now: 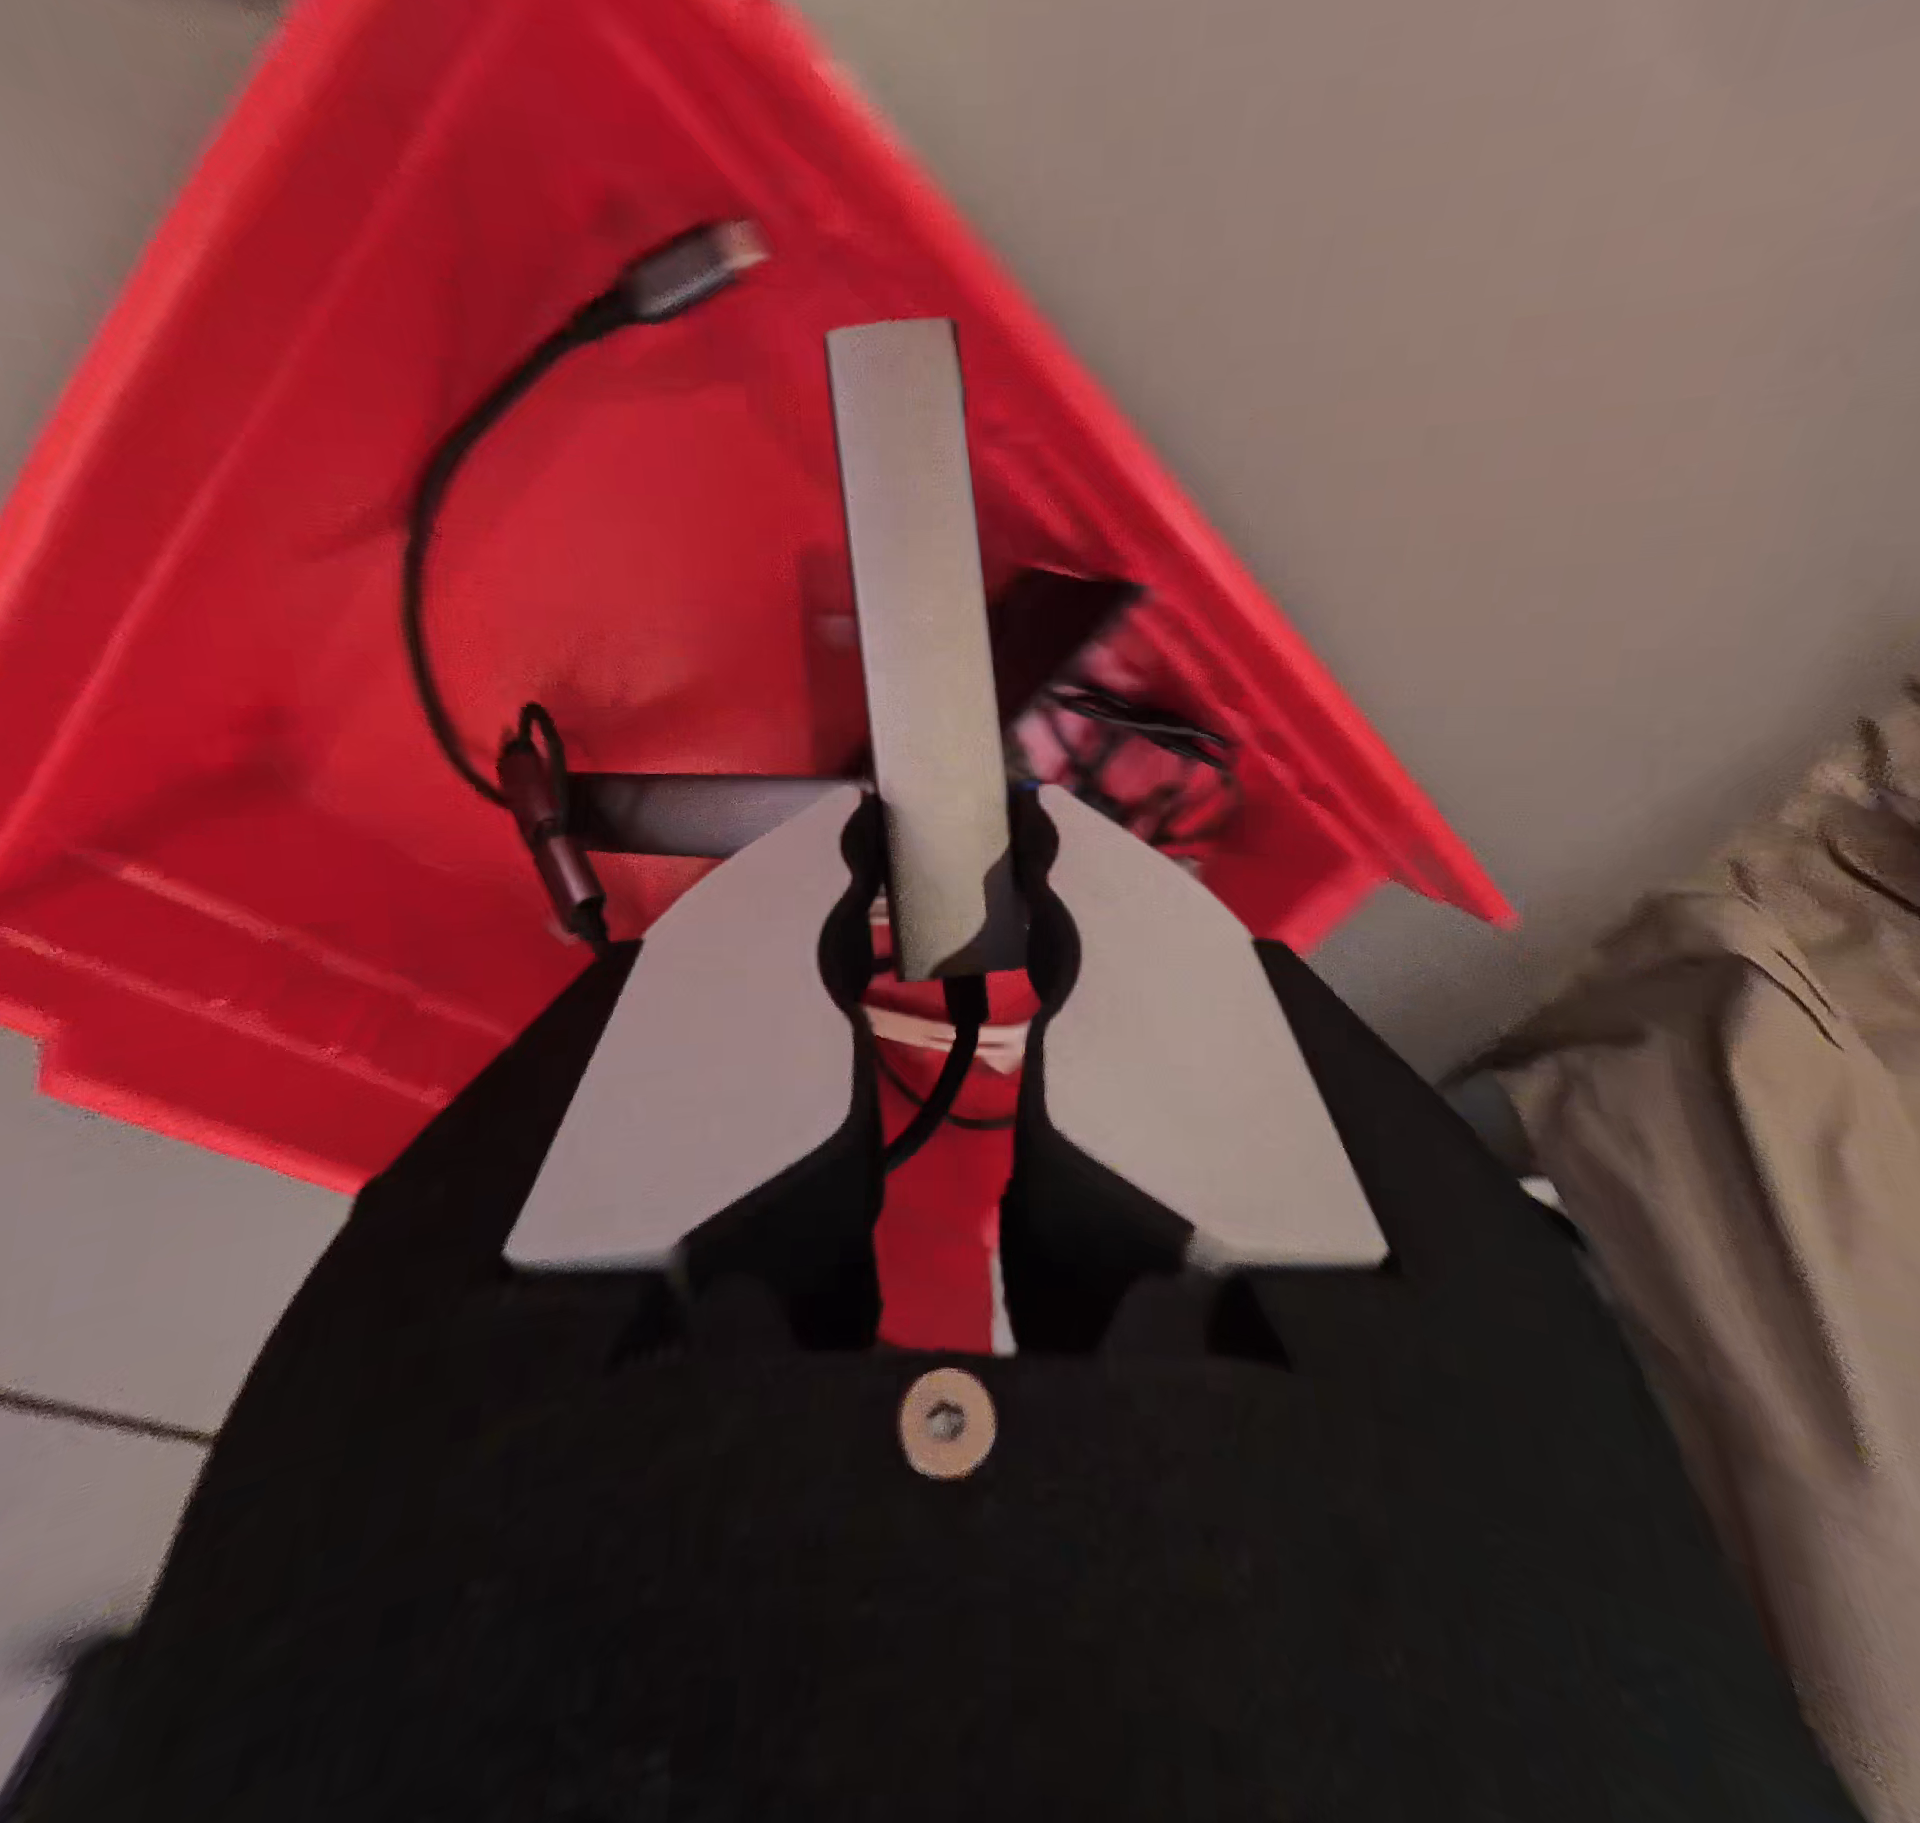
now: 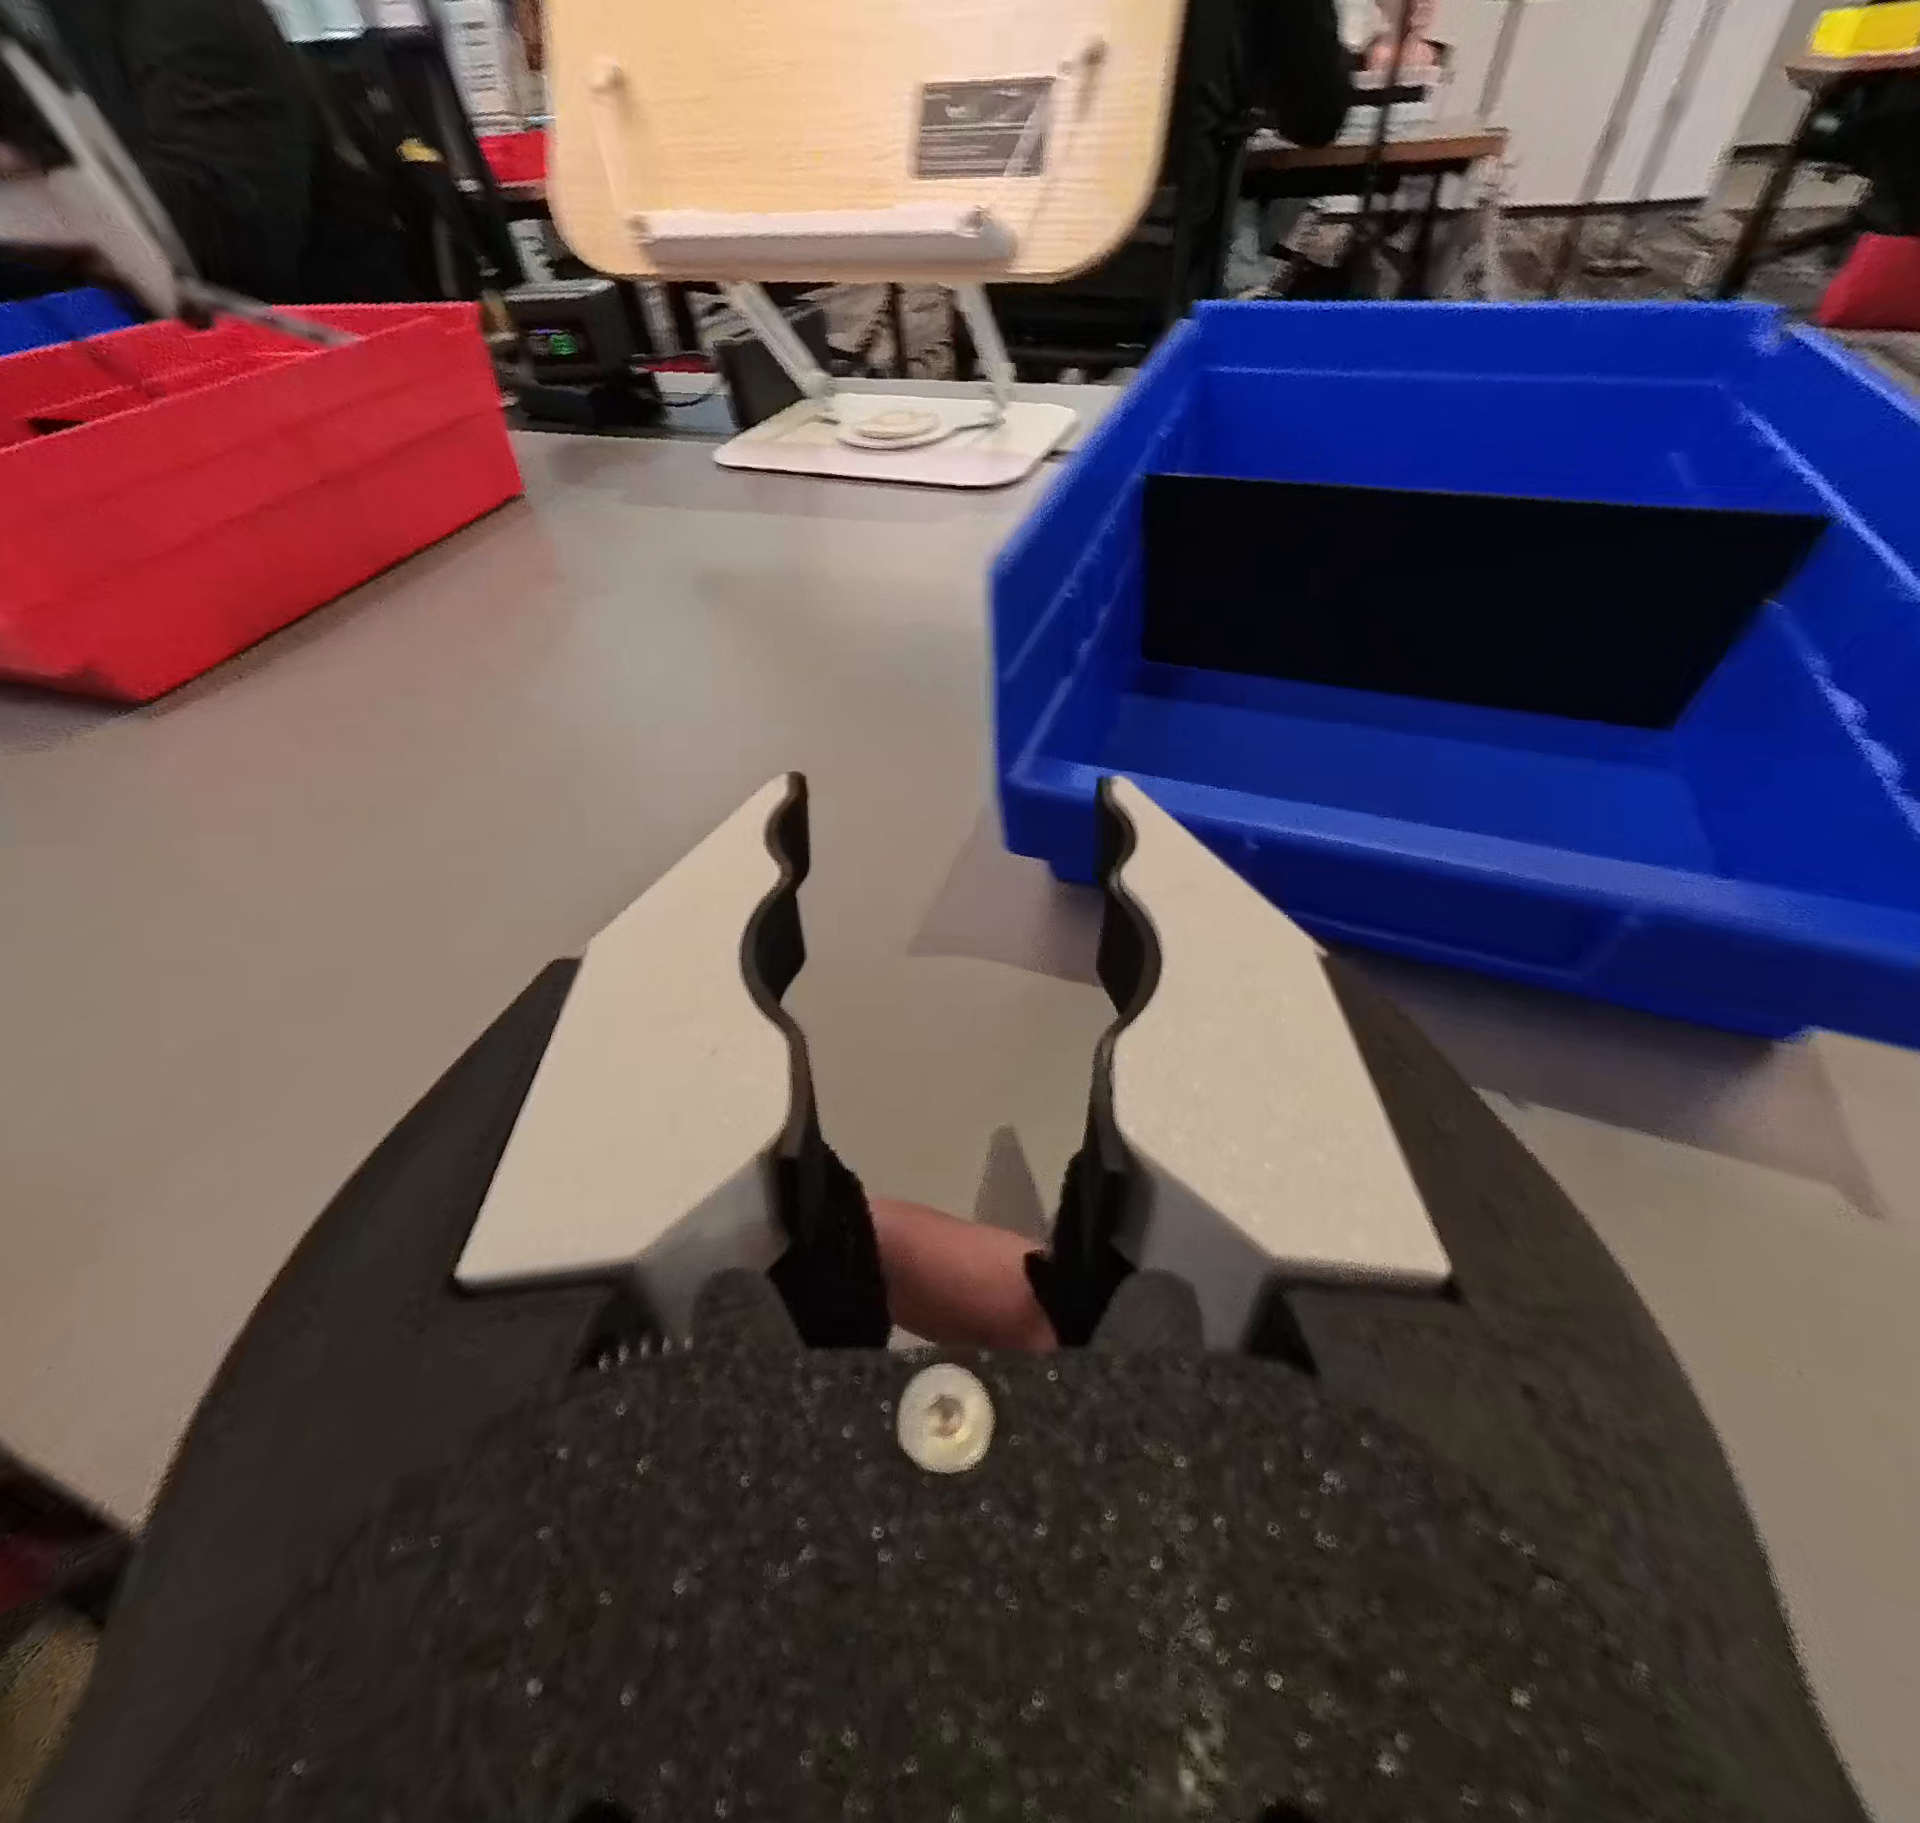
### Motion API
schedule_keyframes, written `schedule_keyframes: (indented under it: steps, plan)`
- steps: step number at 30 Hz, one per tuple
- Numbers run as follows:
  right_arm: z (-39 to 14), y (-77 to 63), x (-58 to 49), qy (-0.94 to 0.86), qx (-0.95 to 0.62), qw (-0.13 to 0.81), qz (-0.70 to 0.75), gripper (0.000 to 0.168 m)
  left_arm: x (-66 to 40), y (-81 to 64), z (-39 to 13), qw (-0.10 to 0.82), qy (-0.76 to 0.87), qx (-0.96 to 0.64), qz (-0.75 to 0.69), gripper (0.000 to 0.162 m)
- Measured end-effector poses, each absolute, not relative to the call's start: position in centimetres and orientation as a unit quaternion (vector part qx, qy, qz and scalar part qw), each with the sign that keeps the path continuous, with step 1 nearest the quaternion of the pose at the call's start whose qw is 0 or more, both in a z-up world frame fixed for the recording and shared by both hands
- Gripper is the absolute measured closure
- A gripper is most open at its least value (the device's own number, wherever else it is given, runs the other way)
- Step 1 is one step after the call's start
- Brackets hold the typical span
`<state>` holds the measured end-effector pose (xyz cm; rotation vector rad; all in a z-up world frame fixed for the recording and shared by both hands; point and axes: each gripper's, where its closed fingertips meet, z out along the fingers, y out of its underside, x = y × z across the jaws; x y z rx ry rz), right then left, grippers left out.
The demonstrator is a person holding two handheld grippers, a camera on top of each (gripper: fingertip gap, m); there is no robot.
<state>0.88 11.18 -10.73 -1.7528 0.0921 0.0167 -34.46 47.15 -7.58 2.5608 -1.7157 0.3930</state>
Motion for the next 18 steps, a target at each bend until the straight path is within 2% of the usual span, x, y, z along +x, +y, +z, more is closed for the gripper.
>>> schedule_keyframes:
  steps: [1, 2, 3, 6, 9, 11, 13, 18]
  plan:
    - [-10.6, 11.2, -0.6, 0.005, -0.768, 0.639, 0.027, 0.118, -34.5, 45.3, -6.4, 0.029, -0.569, 0.808, 0.150, 0.137]
    - [-10.5, 11.0, -3.0, -0.055, -0.766, 0.637, 0.058, 0.129, -34.5, 43.3, -5.2, 0.044, -0.590, 0.787, 0.177, 0.137]
    - [-10.3, 10.9, -5.3, -0.110, -0.757, 0.638, 0.084, 0.131, -34.4, 41.6, -4.2, 0.046, -0.608, 0.768, 0.197, 0.137]
    - [-10.6, 11.8, -10.1, -0.234, -0.743, 0.624, 0.063, 0.110, -33.7, 37.2, -2.0, 0.066, -0.643, 0.727, 0.232, 0.137]
    - [-10.3, 13.7, -13.8, -0.354, -0.712, 0.606, -0.004, 0.112, -31.8, 33.4, -0.8, 0.088, -0.671, 0.693, 0.249, 0.137]
    - [-8.3, 15.6, -15.0, -0.387, -0.677, 0.623, -0.063, 0.119, -30.4, 31.0, -0.6, 0.106, -0.690, 0.671, 0.249, 0.137]
    - [-5.2, 17.3, -15.6, -0.402, -0.627, 0.657, -0.120, 0.135, -29.1, 28.5, -0.3, 0.120, -0.715, 0.642, 0.248, 0.137]
    - [-0.5, 18.3, -18.5, -0.412, -0.562, 0.717, -0.032, 0.130, -26.3, 22.9, 0.1, 0.165, -0.770, 0.559, 0.257, 0.137]
